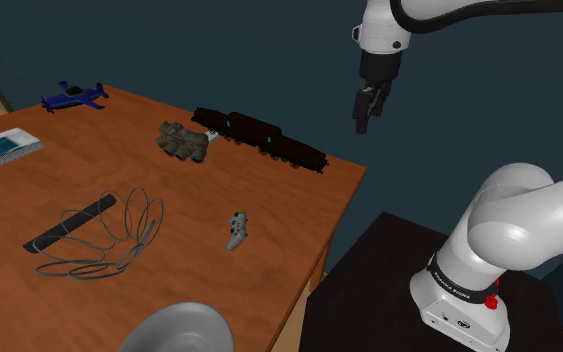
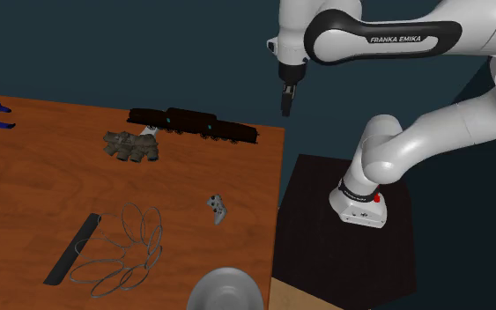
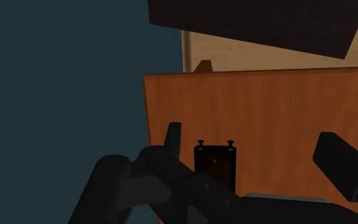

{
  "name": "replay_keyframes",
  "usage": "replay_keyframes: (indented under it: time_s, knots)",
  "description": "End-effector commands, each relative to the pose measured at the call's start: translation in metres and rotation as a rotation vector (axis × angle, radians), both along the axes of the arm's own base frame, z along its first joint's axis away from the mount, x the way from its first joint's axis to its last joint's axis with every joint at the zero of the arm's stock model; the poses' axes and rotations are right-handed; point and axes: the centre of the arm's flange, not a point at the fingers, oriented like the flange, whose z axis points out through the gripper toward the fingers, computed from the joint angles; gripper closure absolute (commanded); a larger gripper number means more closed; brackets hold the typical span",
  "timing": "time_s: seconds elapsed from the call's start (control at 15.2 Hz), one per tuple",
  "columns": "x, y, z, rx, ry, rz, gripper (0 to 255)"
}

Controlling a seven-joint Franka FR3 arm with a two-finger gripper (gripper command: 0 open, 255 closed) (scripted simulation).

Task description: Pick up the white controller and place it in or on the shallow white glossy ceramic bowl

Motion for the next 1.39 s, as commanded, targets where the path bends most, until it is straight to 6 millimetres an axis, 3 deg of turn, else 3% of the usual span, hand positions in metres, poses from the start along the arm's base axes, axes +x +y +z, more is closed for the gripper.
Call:
replay_keyframes:
  time_s: [0.0,1.32]
  knots:
    - [0.0,0.0,0.0,0.0,0.0,0.0,0]
    - [0.111,0.238,-0.097,-0.08,0.085,-0.063,0]
